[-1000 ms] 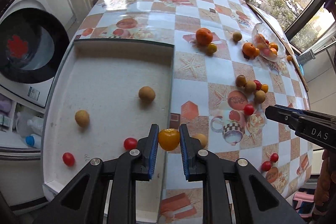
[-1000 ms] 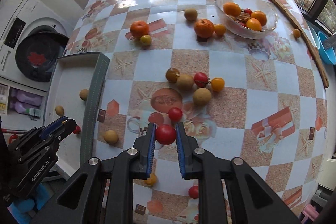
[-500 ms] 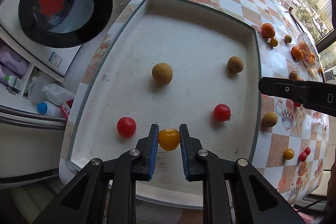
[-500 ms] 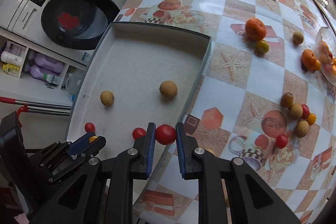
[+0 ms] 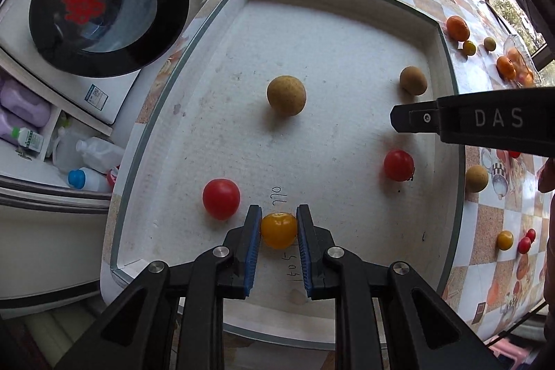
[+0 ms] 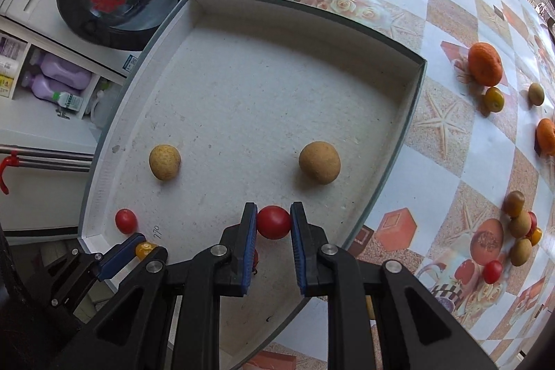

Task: Organize fruits
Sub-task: 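Carry the yellow kumquat into the white tray and release it, then move both open grippers back over the fruit cluster on the table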

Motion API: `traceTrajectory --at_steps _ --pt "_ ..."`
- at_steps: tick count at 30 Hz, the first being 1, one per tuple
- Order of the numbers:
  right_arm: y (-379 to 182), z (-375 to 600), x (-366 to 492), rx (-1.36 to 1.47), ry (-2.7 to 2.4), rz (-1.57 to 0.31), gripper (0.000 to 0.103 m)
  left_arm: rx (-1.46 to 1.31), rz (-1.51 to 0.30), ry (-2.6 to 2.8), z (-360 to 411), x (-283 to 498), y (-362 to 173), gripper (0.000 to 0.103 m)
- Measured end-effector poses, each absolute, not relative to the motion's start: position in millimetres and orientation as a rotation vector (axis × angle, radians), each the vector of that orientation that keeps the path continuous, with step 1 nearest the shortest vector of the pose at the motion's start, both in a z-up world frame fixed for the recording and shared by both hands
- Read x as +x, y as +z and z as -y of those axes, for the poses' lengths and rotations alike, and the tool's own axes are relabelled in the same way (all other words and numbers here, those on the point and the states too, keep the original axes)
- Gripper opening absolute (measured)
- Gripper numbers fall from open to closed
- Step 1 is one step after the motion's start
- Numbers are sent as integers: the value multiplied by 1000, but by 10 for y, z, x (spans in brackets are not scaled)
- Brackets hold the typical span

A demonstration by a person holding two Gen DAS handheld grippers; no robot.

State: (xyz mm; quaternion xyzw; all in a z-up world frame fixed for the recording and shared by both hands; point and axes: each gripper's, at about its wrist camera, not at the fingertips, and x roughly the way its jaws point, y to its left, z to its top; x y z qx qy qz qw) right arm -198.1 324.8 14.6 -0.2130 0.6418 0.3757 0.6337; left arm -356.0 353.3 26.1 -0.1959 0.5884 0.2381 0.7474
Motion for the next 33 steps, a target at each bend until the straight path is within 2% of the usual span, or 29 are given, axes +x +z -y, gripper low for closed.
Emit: traceTrajectory --at_steps 3,4,5,6,7,8,9,10,11,14,16,25,33 --pt "94 -3272 -1998 -509 858 -1479 22 -401 -1292 511 -3506 -3561 258 22" --pt "73 -3285 -2002 -517 855 -1481 22 -388 -1298 512 -3497 -3556 255 25" --pt "65 -3297 -2004 -525 853 -1478 22 -375 -1301 516 -3488 -3554 257 33" --pt "62 -3309 -2007 -533 854 -1473 22 -372 -1295 514 -3475 -3555 265 61" --pt "57 -3324 -2012 -542 855 -1471 24 -362 -1277 522 -3463 -3564 292 81" --pt "54 -3332 -2012 -545 859 -1473 27 -344 -1258 532 -3447 -3572 324 82" --pt "52 -3340 -2006 -537 871 -1480 36 -334 -1257 526 -3438 -3567 340 82" --pt "57 -3346 -2004 -529 879 -1487 53 -327 -1266 524 -3435 -3558 339 82" --pt "47 -3390 -2027 -531 872 -1480 60 -325 -1273 525 -3443 -3554 339 82" --pt "112 -3385 -1998 -497 872 -1471 66 -335 -1277 516 -3467 -3565 357 82" --pt "156 -3372 -1968 -461 878 -1482 83 -335 -1279 510 -3475 -3578 374 82" --pt "507 -3091 -1795 -314 826 -1438 84 -281 -1286 481 -3353 -3474 521 82" --pt "635 -2390 -1527 -222 687 -1439 84 -211 -1273 398 -3084 -3159 682 82"
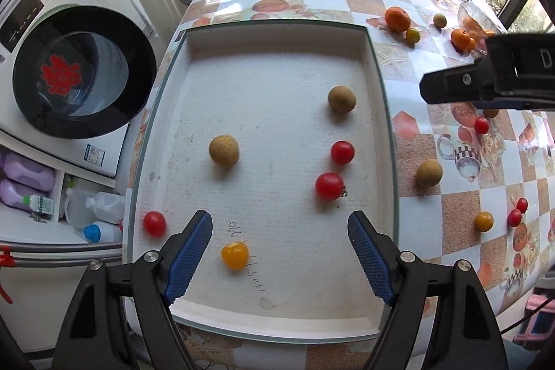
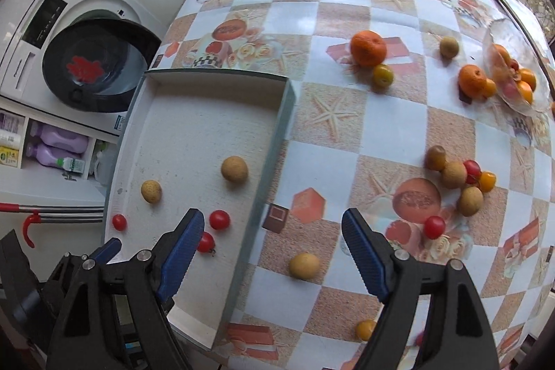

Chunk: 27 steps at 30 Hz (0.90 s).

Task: Organize fruits
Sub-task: 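Move both open grippers back over the fruit cluster on the table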

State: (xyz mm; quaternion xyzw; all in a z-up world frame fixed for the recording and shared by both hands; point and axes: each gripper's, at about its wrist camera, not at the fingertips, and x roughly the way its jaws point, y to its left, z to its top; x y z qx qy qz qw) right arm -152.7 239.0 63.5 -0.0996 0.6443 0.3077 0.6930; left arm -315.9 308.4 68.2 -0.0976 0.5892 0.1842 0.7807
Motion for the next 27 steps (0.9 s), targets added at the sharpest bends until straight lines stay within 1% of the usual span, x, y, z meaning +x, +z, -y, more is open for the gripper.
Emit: traceTrajectory --at_steps 12,20,27 --pt "572 -1087 -1394 -144 451 -1483 84 -105 -1258 213 -2466 -2547 862 82" --pt "458 -258 -1469 -169 335 -1495 84 -75 -1294 107 -2030 -2177 730 82" --pt "293 23 -1623 -229 382 -1503 84 -74 -1325 86 -1748 -1910 523 82"
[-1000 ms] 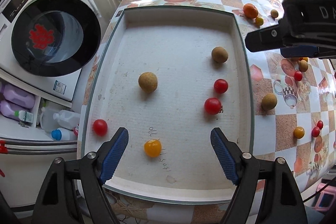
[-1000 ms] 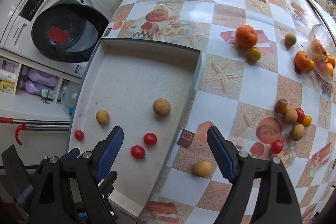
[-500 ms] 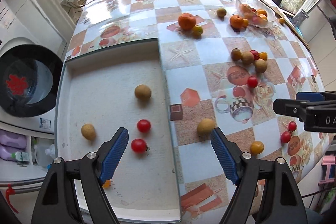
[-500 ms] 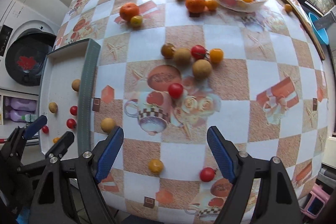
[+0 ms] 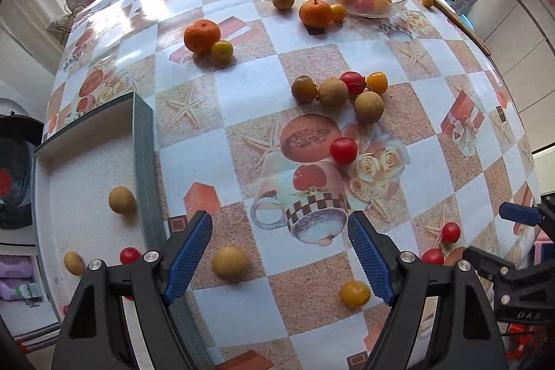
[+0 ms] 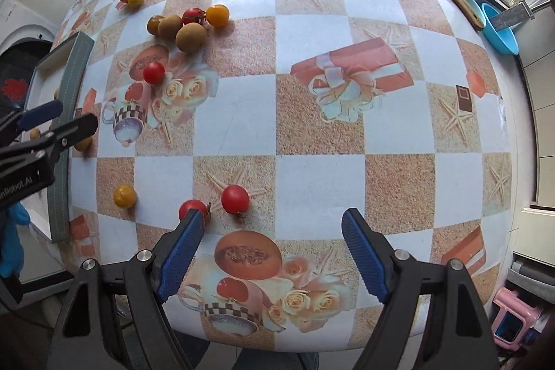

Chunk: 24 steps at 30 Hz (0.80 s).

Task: Organize fruits
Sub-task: 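Move both open grippers back over the fruit cluster on the table, then grasp a red cherry tomato with the left gripper while the right gripper grasps another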

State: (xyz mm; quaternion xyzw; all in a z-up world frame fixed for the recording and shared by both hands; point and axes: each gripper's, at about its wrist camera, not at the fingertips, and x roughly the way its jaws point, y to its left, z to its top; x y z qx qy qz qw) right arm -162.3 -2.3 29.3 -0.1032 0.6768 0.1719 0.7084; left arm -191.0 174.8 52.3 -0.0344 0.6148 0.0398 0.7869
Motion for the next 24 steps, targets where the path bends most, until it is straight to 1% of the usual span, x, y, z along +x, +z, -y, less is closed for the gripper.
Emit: traceTrajectory --at_steps 2,4,7,11,16,17,18,19,20,22,23,24 --pt "250 48 -1680 -250 409 -1494 82 -79 -1328 86 -1696 -1839 472 82" --pt "199 45 -1729 -284 438 -1485 67 -75 -1328 83 -1648 -1774 427 82" --pt "116 22 -1787 -337 481 -1473 55 -58 -1330 72 -1553 -1682 352 81" --pt "91 -57 -1816 -408 527 -1419 54 -51 -1328 68 -1471 -1588 270 81" --pt "108 -169 -1749 -424 566 -1381 52 -55 -1334 79 -1445 -1505 190 81" --pt "108 -216 -1721 -425 570 -1376 51 -57 -1336 82 -1444 -1492 178 79" --pt "112 -233 -1707 -428 574 -1371 47 -57 -1342 84 -1439 -1478 163 70" --pt "116 -259 -1691 -431 580 -1368 43 -62 -1349 81 -1434 -1458 145 68" --pt "123 -284 -1675 -432 587 -1367 40 -65 -1343 84 -1434 -1425 139 68" --pt "122 -309 -1654 -427 599 -1371 31 -64 -1344 87 -1426 -1369 131 68" --pt "120 -326 -1642 -426 604 -1373 29 -66 -1343 86 -1422 -1355 129 66" --pt "124 -341 -1625 -421 609 -1376 22 -69 -1340 80 -1415 -1333 134 60"
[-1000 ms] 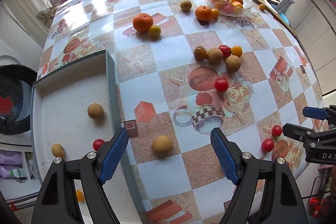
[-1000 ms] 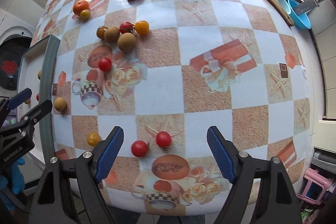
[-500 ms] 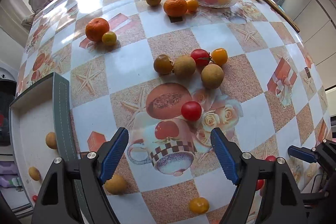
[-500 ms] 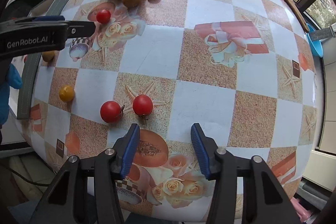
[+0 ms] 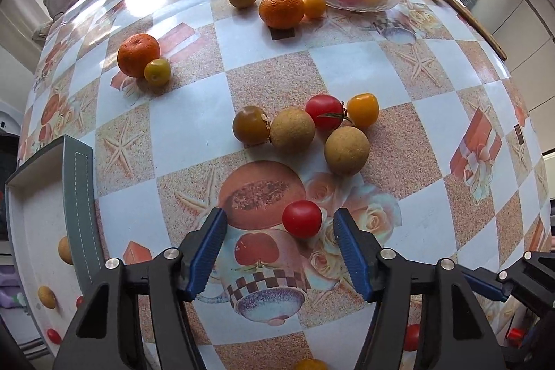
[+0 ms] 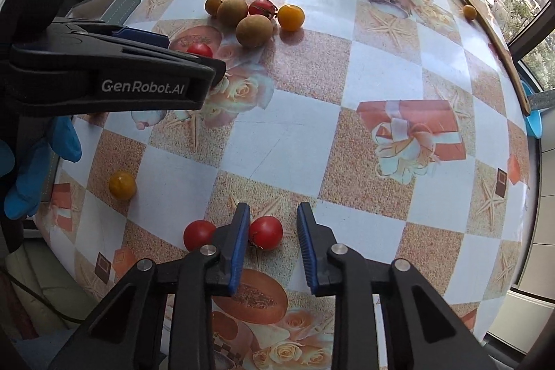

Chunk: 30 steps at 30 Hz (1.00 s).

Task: Organize fruits
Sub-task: 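Grasp a red cherry tomato with the left gripper while the right gripper grasps another, then carry both red tomatoes into the white tray and open both grippers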

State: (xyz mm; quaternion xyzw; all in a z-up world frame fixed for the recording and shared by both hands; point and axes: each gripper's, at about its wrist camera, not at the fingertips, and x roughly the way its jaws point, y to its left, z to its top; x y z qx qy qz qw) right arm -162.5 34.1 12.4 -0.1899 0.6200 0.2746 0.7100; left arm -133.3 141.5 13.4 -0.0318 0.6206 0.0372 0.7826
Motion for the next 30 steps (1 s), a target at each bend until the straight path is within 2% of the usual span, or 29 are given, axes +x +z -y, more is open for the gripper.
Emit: traceTrajectory --at_steps 4,5,20,30 --pt "148 -372 -1528 -347 603 -1411 19 -51 -1329 39 -1355 -1271 178 26" --pt "146 -370 -1462 -314 592 -1425 19 -51 -1329 29 -1354 -1262 179 23" --pt "372 -19 -1307 -147 503 -1455 19 -216 -1276 21 -1821 -1719 583 23" --pt "524 -388 -1303 -180 546 -1438 19 -278 -1224 105 -2233 -2085 816 23"
